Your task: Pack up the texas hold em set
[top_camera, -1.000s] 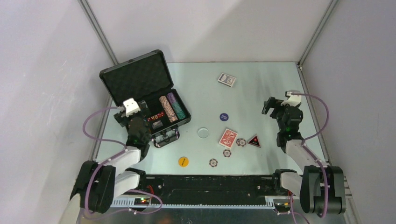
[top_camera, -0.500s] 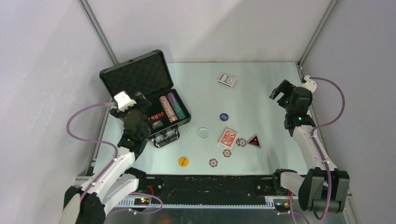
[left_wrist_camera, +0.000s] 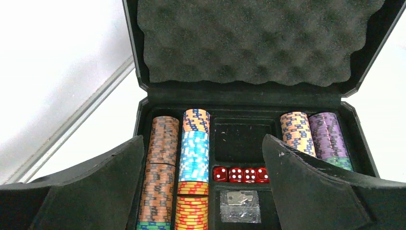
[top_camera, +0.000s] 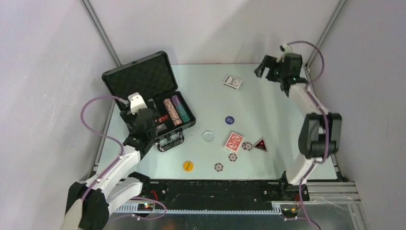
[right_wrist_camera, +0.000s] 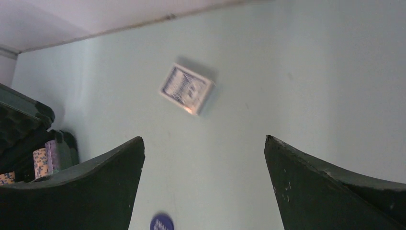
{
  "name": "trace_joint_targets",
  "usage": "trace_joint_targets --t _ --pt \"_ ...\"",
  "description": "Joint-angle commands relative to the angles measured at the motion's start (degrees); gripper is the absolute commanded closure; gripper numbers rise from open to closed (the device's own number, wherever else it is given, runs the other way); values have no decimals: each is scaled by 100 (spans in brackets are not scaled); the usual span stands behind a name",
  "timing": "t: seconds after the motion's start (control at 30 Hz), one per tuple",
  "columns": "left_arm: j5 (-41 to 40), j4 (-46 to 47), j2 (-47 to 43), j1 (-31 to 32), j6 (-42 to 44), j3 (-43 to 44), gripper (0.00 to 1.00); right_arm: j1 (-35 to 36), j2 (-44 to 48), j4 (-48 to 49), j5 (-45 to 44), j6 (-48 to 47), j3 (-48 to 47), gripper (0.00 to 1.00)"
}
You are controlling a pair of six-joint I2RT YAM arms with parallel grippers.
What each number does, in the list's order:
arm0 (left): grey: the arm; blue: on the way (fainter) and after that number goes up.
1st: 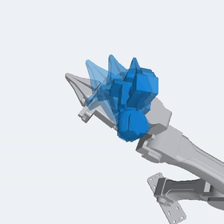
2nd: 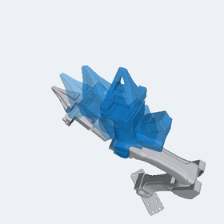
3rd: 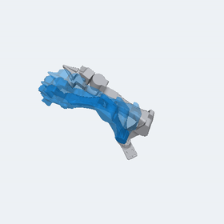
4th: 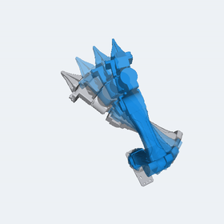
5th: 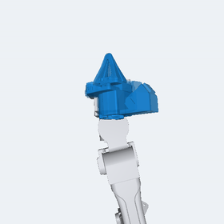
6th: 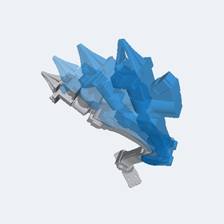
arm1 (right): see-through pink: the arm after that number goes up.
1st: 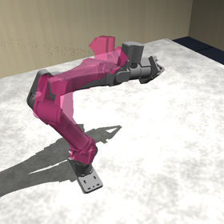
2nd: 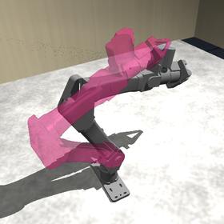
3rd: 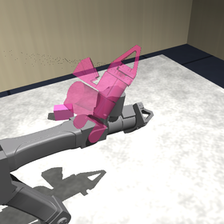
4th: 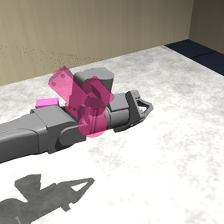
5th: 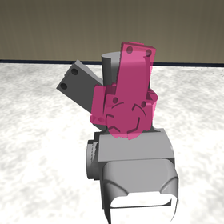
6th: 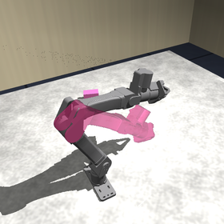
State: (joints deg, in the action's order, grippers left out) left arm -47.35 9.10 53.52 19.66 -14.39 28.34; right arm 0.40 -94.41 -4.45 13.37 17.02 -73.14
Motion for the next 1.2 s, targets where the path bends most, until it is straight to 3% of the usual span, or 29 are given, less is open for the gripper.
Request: trace_joint_targets --t 0.0,0.1,0.2,0.33,0.57,0.8,1.17 --pt "-249 22 101 25 229 334 2 257 -1444 -374 943 -823 -1819 1" --pt "-247 49 401 15 407 467 2 393 -2461 -788 1317 -1104 -3090 1" --pt "-213 73 727 -28 535 586 2 656 -3523 -1542 1160 -1581 -4678 1" --pt "-34 136 838 -124 568 613 2 888 -4482 -2161 946 -2624 -5924 0" --pt "171 261 811 -177 585 557 2 914 -4537 -1734 1624 -4278 -5489 0" --pt "222 265 851 -181 604 567 2 1026 -5214 -2770 1495 -5412 -6511 0" --pt "270 267 949 -183 619 601 2 1005 -5647 -3376 1501 -5707 -6952 1"
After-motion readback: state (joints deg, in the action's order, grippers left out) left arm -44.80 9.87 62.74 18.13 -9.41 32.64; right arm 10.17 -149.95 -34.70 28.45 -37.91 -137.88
